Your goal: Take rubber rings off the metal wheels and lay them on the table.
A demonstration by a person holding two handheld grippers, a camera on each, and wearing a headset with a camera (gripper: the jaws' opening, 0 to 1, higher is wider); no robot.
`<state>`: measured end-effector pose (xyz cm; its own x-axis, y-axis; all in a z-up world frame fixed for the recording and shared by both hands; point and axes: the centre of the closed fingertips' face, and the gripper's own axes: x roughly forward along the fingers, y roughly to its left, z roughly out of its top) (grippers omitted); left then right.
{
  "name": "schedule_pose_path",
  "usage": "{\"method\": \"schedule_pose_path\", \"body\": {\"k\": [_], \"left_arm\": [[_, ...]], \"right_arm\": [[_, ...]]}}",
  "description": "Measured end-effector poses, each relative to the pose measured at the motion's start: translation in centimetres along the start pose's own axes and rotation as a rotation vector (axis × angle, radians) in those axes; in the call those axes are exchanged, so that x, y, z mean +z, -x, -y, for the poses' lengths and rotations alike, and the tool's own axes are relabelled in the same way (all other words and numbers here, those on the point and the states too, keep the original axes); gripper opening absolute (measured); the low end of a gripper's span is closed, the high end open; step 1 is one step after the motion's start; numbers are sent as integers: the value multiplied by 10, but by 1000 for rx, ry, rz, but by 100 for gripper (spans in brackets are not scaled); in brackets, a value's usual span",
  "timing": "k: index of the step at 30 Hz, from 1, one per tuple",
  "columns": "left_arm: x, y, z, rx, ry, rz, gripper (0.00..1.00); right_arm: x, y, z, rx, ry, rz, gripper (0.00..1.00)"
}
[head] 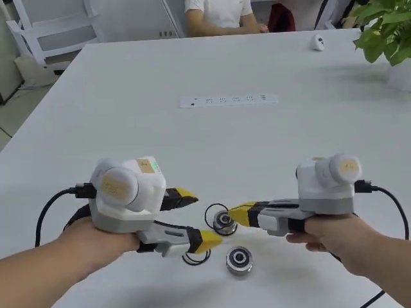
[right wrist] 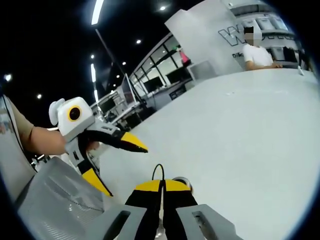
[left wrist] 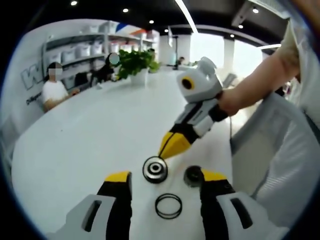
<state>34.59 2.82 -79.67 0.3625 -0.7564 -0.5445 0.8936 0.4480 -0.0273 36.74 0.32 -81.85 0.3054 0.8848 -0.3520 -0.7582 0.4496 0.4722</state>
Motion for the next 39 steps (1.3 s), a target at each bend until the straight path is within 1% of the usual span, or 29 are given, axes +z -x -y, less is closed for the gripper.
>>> {"method": "schedule_pose_path", "body": {"k": [4,12,17,22,26,32,39], "left_arm": [[0,8,-1,9,10,15,56],[-8,26,-5,25,26,21,59],[-14,33,-3,24,33,18,63],[-20,38,-3,33,35,11,64],[-23,40,-3,35,43,10,66],[-27,44,-3,41,48,8,66],[-31,47,-4,51,56,6,66]], "right_arm": [[1,-1,-3,9,1,-1,0],[2,-5,-10,32,3,-9,0],[0,-9,-16,48,8,-25,0],[-5,-14,-22,68,7,-53,0],[-11,-18,-27,86,4,-81,0],[-19,-24,-33,107,-1,-120,0],[-25,-31,-37,121,-12,-151,0]]}}
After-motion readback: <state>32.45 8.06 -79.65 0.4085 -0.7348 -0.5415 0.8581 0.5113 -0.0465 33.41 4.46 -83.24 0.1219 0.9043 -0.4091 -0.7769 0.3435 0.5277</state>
